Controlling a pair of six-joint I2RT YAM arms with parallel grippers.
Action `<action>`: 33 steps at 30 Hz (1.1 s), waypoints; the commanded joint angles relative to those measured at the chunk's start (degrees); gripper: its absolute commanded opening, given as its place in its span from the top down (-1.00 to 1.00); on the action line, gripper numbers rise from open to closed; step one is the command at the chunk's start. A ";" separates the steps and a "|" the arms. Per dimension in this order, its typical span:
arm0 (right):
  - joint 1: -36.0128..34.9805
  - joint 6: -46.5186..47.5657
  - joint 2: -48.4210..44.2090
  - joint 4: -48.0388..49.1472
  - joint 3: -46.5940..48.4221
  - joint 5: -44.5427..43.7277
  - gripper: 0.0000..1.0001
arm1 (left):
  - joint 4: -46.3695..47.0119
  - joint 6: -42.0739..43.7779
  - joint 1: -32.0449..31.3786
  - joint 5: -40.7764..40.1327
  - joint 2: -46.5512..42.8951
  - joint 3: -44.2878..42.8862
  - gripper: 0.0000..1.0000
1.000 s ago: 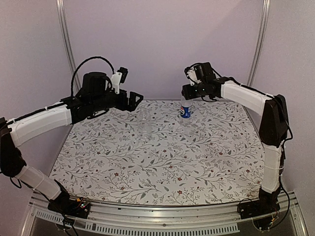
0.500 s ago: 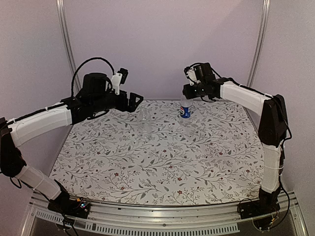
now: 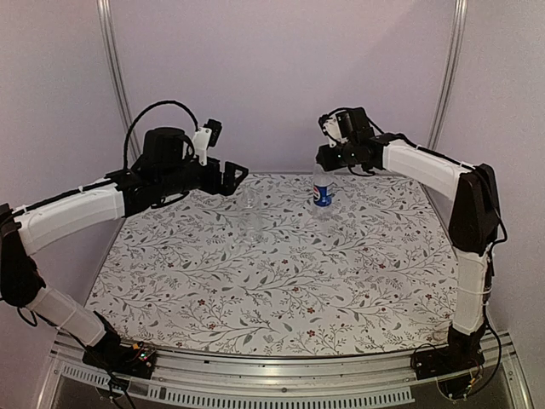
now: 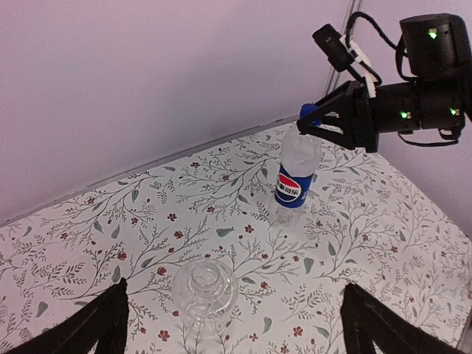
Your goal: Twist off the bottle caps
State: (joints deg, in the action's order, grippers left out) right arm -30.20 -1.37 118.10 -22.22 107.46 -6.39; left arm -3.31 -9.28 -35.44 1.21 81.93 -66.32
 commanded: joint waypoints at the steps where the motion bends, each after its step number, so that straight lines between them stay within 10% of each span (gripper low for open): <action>1: 0.23 0.53 -6.44 -0.79 -1.76 5.53 1.00 | 4.54 -1.42 0.68 5.48 -2.27 1.71 -0.99; 23: -4.96 3.00 -28.92 3.93 -16.72 50.63 1.00 | 6.97 14.69 -10.38 21.86 4.99 -3.03 -0.99; 33: -5.14 1.70 -30.93 9.65 -20.27 56.42 1.00 | 4.93 12.45 -10.42 34.17 9.62 -6.53 -0.96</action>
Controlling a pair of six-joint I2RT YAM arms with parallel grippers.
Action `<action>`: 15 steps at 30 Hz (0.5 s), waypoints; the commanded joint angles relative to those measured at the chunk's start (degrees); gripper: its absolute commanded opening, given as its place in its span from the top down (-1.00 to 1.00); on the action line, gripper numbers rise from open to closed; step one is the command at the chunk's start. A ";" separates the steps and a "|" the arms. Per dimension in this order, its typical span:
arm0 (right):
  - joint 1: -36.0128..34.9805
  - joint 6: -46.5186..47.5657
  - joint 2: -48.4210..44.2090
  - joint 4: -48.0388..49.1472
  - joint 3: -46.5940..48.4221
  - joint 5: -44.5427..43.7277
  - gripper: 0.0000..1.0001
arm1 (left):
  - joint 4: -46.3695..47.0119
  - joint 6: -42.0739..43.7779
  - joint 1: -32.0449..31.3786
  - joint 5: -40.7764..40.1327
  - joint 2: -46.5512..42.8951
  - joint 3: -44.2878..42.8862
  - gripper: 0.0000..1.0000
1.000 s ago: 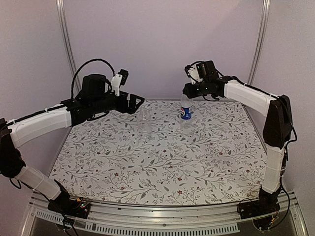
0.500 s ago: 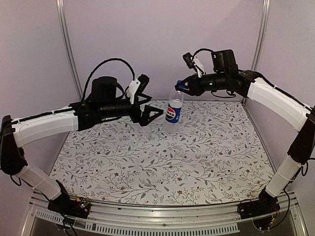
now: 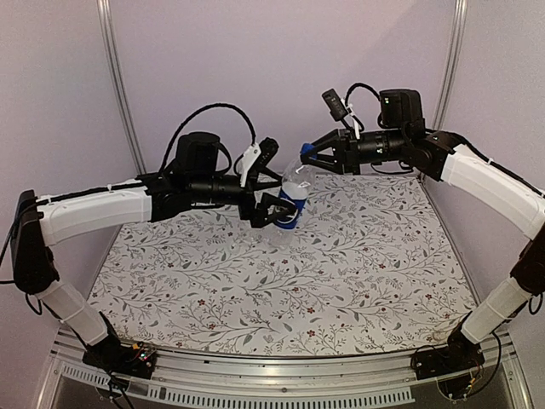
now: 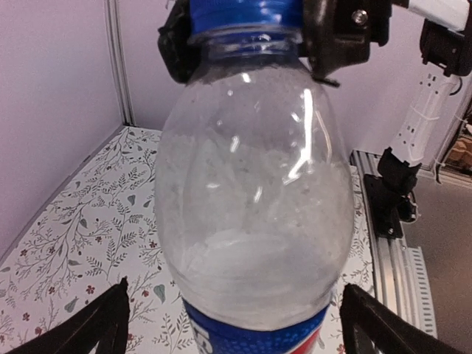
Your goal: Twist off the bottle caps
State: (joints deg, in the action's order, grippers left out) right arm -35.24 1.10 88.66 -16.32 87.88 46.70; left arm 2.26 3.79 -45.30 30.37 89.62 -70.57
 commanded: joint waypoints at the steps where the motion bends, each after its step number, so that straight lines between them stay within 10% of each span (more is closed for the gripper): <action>1: -0.09 -0.83 -1.54 4.06 -0.73 3.24 1.00 | -0.57 -0.85 -0.52 5.19 2.22 -2.37 -0.93; 15: -0.09 -3.70 -0.69 6.79 -1.54 2.46 1.00 | 3.77 -3.35 -0.53 10.33 3.65 -0.89 -0.20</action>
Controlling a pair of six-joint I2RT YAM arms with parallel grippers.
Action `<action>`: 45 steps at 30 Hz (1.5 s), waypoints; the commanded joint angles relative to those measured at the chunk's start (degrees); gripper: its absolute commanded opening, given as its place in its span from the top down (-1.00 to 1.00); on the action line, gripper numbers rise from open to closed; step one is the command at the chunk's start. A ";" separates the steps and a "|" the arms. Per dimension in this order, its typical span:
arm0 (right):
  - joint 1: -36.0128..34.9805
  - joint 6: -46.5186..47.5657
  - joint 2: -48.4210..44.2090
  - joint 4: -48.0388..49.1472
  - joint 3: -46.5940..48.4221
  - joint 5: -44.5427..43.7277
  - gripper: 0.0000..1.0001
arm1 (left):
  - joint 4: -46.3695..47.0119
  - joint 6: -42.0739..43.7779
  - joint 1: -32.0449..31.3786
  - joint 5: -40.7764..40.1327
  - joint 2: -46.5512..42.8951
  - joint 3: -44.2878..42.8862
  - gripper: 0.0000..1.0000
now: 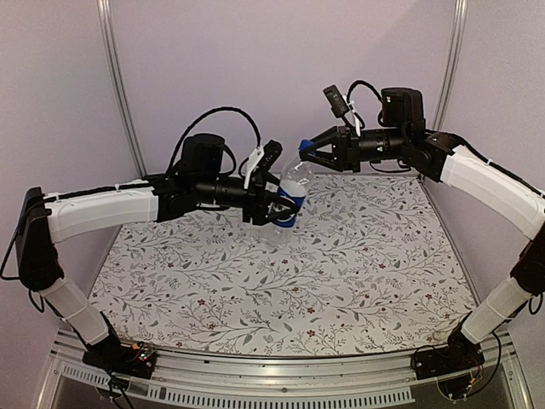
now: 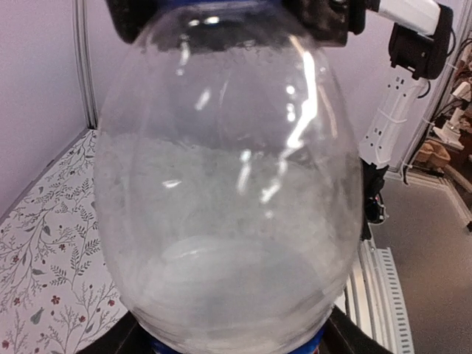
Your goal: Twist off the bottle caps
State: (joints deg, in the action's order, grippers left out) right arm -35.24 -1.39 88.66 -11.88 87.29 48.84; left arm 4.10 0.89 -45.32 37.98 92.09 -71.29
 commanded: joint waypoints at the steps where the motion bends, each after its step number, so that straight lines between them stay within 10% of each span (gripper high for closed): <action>1: -0.09 -1.41 -0.69 2.51 -1.04 0.29 1.00 | 2.03 -0.49 -0.49 2.99 1.28 -0.25 -0.16; 19: -0.09 -3.18 -0.95 3.05 -1.86 -4.13 0.51 | 5.57 -3.21 0.23 0.56 -0.32 1.98 0.36; 31: -0.09 -7.99 -2.13 5.43 -1.77 -10.94 -0.79 | 5.94 -6.06 -0.05 -7.11 -1.11 2.79 0.40; 45: -1.23 -17.15 -0.14 7.02 1.08 -21.05 -0.60 | 7.31 -8.06 -2.21 -16.73 -1.44 3.28 0.46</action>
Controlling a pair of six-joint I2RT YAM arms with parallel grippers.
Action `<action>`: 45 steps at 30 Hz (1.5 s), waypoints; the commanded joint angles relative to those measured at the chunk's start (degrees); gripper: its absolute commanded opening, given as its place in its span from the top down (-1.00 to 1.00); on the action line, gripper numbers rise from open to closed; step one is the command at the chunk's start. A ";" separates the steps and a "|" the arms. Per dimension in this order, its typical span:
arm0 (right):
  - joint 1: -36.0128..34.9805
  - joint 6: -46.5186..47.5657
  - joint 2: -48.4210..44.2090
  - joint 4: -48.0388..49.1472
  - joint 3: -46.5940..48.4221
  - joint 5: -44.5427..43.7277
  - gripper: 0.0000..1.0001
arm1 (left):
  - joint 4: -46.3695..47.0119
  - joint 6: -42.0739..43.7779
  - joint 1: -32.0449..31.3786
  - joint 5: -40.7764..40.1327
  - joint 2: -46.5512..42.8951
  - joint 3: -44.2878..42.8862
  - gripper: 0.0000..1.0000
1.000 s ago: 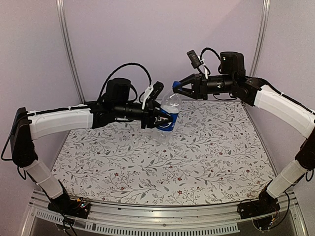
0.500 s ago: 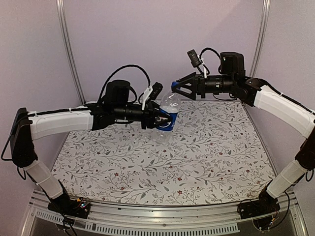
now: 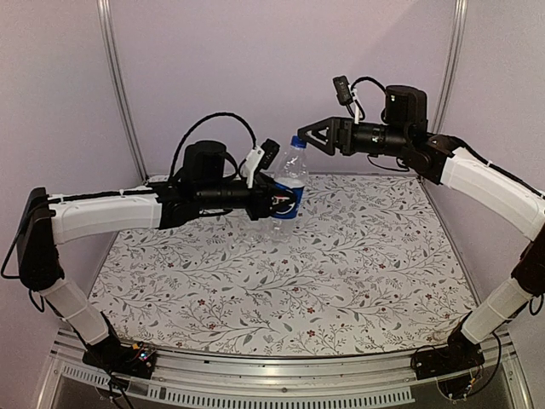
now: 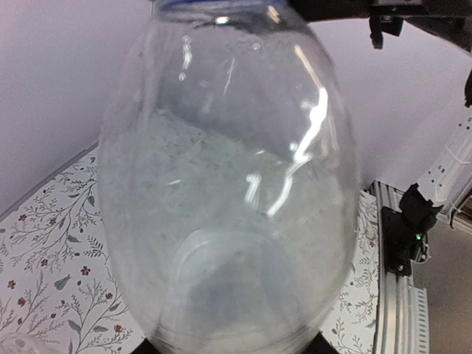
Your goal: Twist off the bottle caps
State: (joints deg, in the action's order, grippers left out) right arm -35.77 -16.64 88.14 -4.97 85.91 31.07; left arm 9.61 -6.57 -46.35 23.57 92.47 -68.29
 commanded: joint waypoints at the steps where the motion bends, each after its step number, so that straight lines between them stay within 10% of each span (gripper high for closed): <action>1: -0.69 -1.98 0.76 0.40 2.50 -2.91 -0.59 | 1.82 -0.55 -1.31 -2.57 -1.77 0.26 0.46; 36: -2.24 -1.65 4.89 -1.05 4.82 2.57 0.21 | -0.29 1.17 -2.62 -5.01 -0.15 -1.15 0.47; 45: -2.28 -1.55 4.59 -0.33 4.43 3.02 0.78 | -0.34 1.35 -2.70 -5.21 -0.09 -0.61 0.47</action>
State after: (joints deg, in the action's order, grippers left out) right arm -37.63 -17.96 92.38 -6.11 88.88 33.30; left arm 8.82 -6.07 -48.18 18.76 92.47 -68.31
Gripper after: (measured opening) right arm 0.278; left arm 0.329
